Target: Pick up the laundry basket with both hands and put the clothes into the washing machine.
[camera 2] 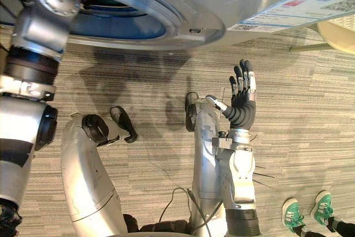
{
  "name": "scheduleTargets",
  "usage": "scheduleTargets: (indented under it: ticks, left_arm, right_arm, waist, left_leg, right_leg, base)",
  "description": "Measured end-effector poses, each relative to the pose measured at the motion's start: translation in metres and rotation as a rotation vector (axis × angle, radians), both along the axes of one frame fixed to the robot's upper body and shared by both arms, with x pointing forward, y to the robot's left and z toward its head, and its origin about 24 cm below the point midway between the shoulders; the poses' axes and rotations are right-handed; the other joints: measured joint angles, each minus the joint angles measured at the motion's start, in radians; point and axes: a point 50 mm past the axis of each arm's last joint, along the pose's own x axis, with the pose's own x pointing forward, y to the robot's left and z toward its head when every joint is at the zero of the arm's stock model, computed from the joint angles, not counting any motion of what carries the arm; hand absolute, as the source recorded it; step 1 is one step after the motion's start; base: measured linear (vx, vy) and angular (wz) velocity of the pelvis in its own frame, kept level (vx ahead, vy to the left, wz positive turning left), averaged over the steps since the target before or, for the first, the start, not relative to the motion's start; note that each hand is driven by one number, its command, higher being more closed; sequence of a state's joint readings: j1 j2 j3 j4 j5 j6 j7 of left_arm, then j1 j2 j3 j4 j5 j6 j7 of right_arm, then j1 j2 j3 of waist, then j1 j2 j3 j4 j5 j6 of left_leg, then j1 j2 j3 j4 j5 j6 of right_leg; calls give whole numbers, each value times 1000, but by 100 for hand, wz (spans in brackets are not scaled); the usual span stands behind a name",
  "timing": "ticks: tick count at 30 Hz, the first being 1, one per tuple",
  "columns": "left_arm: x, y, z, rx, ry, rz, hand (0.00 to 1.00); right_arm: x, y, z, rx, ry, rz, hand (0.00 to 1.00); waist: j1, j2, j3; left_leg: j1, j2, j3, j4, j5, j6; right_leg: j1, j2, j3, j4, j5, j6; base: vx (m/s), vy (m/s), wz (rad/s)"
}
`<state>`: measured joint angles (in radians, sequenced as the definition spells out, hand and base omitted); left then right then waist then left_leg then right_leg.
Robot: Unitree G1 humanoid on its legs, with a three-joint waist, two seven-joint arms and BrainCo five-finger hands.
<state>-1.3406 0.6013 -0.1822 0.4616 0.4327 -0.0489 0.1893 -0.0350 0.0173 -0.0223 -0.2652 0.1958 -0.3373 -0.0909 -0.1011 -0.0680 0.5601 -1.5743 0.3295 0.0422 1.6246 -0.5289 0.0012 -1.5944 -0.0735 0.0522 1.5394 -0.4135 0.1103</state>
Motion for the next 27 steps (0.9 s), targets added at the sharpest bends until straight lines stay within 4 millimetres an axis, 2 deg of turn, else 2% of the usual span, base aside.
scheduleTargets:
  ticks: [1, 2, 3, 5, 6, 10, 12, 14, 15, 17, 18, 19, 20, 21, 23, 24, 27]
  left_arm:
    - [-11, 15, -7, -60, -40, -31, 0]
    - [-14, 22, -13, -82, -46, -36, 0]
    - [-14, 38, -40, -153, -2, -62, 0]
    - [-13, 47, -59, -194, 45, -71, 0]
    - [-12, 54, -78, -220, 91, -72, 0]
    - [-17, 58, -134, -344, 191, -107, 0]
    - [-20, 52, -160, -460, 229, -158, 0]
    - [-26, 35, -205, -645, 302, -230, 0]
    - [-28, 31, -217, -692, 320, -239, 0]
    - [-38, 15, -259, -843, 418, -268, 0]
    - [-42, 10, -269, -867, 452, -278, 0]
    - [-49, 2, -287, -910, 510, -295, 0]
    - [-53, -2, -297, -928, 543, -303, 0]
    - [-65, -13, -322, -954, 647, -324, 0]
    - [-71, -19, -338, -968, 721, -336, 0]
    - [-77, -24, -349, -964, 775, -343, 0]
    - [-81, -26, -359, -949, 826, -353, 0]
  right_arm:
    - [-4, -1, -1, -3, 1, -7, 0]
    - [-5, -1, -2, -6, 7, -7, 0]
    - [-6, -2, -5, -11, 30, -10, 0]
    - [-6, -1, -6, -18, 42, -9, 0]
    - [-5, -1, -7, -38, 51, -14, 0]
    - [-5, 1, -7, -84, 59, -30, 0]
    - [-5, 1, -7, -96, 64, -37, 0]
    - [-10, -2, -16, -107, 110, -71, 0]
    - [-11, -3, -19, -106, 121, -78, 0]
    - [-11, -4, -28, -102, 165, -87, 0]
    - [-11, -4, -31, -102, 181, -87, 0]
    - [-11, -5, -39, -104, 217, -88, 0]
    - [-12, -6, -45, -106, 246, -89, 0]
    - [-17, -9, -67, -111, 349, -96, 0]
    - [-22, -12, -80, -118, 418, -100, 0]
    - [-28, -14, -91, -135, 469, -104, 0]
    - [-34, -16, -99, -193, 516, -99, 0]
  waist:
    - [4, 1, 0]
    - [4, 1, 0]
    - [9, 2, -1]
    - [8, 2, -2]
    - [9, 4, -4]
    - [40, 5, -12]
    - [46, 7, -21]
    - [54, 6, -91]
    - [57, 7, -103]
    - [65, 6, -113]
    - [66, 6, -113]
    - [68, 8, -115]
    - [69, 8, -126]
    - [73, 8, -160]
    - [78, 16, -189]
    - [82, 23, -223]
    - [90, 36, -276]
  left_leg:
    - [14, -1, -1, -5, 2, 2]
    - [22, -2, -1, -9, 2, 1]
    - [55, -4, 1, -30, 7, -6]
    - [76, -13, 2, -53, 14, -10]
    - [95, -19, 2, -79, 22, -13]
    - [165, -22, -3, -135, 34, -30]
    - [201, -24, -10, -155, 37, -37]
    - [220, -34, -14, -191, 44, -50]
    - [231, -34, -15, -198, 44, -51]
    - [321, -36, -16, -246, 50, -64]
    - [351, -37, -16, -266, 53, -70]
    - [416, -40, -12, -313, 61, -81]
    - [445, -46, -11, -339, 66, -89]
    - [545, -56, 0, -432, 84, -104]
    - [614, -59, 12, -496, 101, -103]
    - [672, -65, 16, -557, 113, -112]
    - [783, -69, 31, -654, 140, -113]
  right_leg:
    - [13, -1, -2, -1, 0, -1]
    - [21, -2, -3, -4, 0, -2]
    - [52, -3, -7, -21, -2, -6]
    - [74, -11, -12, -37, -4, -9]
    - [97, -19, -20, -55, -7, -15]
    - [165, -19, -41, -94, -15, -34]
    - [205, -25, -52, -108, -23, -47]
    - [225, -34, -63, -125, -36, -55]
    - [235, -34, -65, -129, -39, -58]
    - [324, -36, -81, -166, -47, -68]
    - [356, -36, -85, -182, -47, -68]
    - [420, -37, -93, -222, -46, -69]
    - [449, -39, -98, -244, -46, -70]
    - [547, -48, -115, -324, -43, -70]
    - [619, -50, -131, -383, -29, -82]
    - [680, -50, -142, -440, -22, -81]
    - [793, -54, -162, -532, -4, -82]
  base:
    - [25, -6, 4]
    - [40, -13, 5]
    - [38, -14, 6]
    - [39, -16, 16]
    - [52, -25, 21]
    - [55, -38, 9]
    - [52, -42, 11]
    - [48, -52, 19]
    - [50, -68, 14]
    - [58, -87, 10]
    - [70, -109, 12]
    - [63, -96, 12]
    - [113, -112, 23]
    - [112, -89, 22]
    - [125, -73, 18]
    - [170, -60, 17]
    - [165, -27, 8]
